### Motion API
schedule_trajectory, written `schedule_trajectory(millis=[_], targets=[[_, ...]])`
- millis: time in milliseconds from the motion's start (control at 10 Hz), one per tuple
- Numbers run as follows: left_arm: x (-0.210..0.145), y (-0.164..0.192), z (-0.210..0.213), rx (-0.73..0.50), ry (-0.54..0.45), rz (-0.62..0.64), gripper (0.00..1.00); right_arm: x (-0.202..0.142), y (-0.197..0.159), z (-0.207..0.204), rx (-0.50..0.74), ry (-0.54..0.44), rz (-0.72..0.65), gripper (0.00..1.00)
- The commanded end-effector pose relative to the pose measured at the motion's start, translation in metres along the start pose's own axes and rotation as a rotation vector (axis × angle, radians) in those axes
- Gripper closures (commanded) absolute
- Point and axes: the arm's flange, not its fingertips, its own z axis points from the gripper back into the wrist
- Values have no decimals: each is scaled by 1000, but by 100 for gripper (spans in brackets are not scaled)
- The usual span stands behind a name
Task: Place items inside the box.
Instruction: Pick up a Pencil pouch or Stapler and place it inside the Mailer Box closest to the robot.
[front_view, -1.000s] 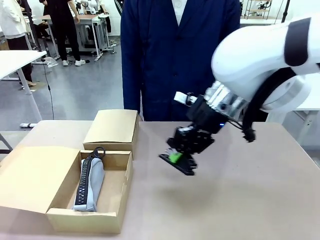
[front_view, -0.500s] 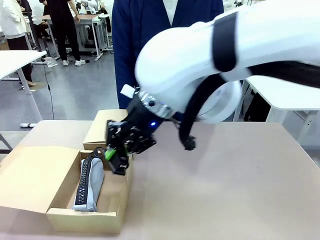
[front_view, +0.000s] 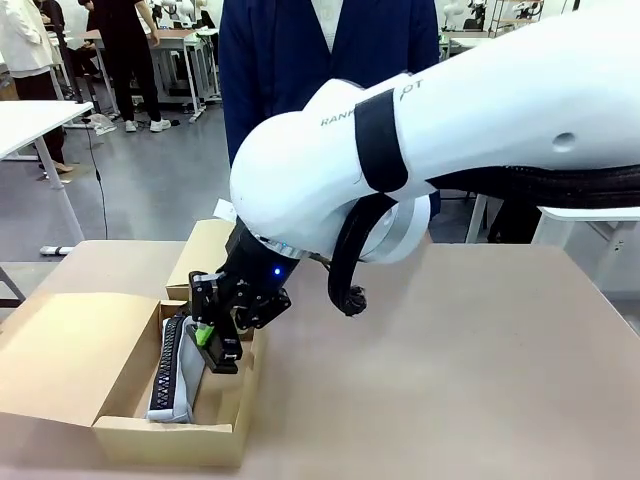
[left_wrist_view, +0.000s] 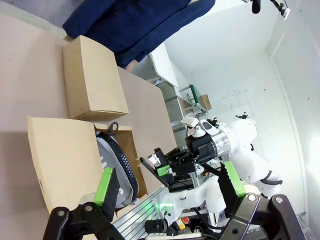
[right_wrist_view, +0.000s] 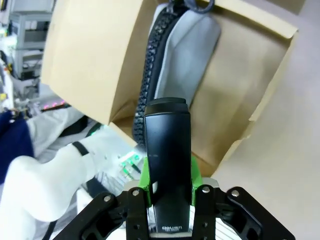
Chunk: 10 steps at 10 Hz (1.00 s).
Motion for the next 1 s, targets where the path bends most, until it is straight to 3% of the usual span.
schedule_trajectory(millis=[0, 300, 600, 700, 900], targets=[[0, -1, -1, -23, -14, -20, 0, -2, 18, -28, -83, -78, -54, 67], [0, -1, -1, -23, -14, -20, 0, -1, 23, -36, -117, -141, -113, 67], [0, -1, -1, -23, -14, -20, 0, 0, 20, -39, -101, -128, -93, 67], [0, -1, -1, -23, -14, -20, 0, -1, 18, -38, -95, -134, -93, 22], [0, -1, -1, -23, -14, -20, 0, -3, 15, -36, -83, -147, -91, 0]])
